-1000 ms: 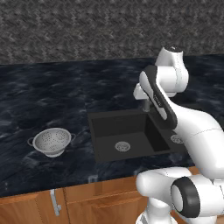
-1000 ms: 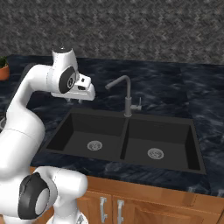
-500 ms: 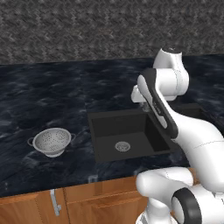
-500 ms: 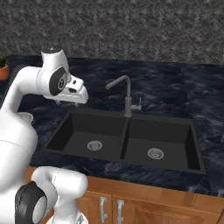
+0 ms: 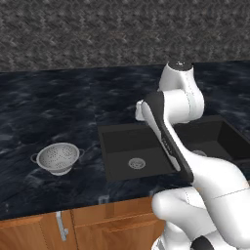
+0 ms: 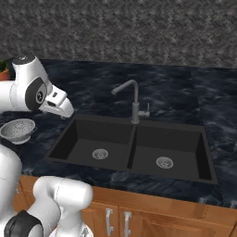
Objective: Place the bowl in the left basin and the colander in the right basin of the sink.
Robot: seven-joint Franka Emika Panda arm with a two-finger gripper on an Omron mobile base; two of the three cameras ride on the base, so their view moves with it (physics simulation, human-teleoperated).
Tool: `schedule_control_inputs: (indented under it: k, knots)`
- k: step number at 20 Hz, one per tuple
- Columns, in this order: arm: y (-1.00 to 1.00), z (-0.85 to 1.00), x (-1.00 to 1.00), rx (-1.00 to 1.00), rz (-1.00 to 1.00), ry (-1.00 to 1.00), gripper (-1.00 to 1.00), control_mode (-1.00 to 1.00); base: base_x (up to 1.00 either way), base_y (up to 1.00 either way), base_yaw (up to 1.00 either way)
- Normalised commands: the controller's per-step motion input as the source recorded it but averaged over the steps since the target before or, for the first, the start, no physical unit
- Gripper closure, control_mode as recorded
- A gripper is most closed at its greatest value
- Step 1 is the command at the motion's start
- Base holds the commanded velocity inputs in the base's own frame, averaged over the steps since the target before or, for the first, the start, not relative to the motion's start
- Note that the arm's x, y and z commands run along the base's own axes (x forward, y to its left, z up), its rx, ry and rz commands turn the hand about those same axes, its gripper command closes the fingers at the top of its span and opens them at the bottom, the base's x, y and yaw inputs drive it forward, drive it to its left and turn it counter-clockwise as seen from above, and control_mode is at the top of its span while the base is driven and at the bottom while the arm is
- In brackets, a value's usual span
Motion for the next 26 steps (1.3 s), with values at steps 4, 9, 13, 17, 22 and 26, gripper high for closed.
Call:
schedule_control_inputs:
  k: [4, 9, 13, 17, 22, 26]
  knots:
    - [0.36, 0.00, -0.16, 0.05, -0.16, -0.07, -1.00, -1.00, 0.00, 0.00, 0.00]
    - [0.36, 0.00, -0.07, 0.07, -0.14, -0.08, -1.00, -1.00, 0.00, 0.00, 0.00]
    - [0.45, 0.00, 0.00, 0.07, -0.10, -0.04, -1.00, -1.00, 0.00, 0.00, 0.00]
    - [0.51, 0.00, 0.00, 0.06, -0.06, 0.00, -1.00, -1.00, 0.00, 0.00, 0.00]
    - [0.60, 0.00, 0.00, 0.05, -0.07, 0.00, -1.00, -1.00, 0.00, 0.00, 0.00]
    - [0.56, 0.00, 0.00, 0.07, -0.04, 0.00, -1.00, -1.00, 0.00, 0.00, 0.00]
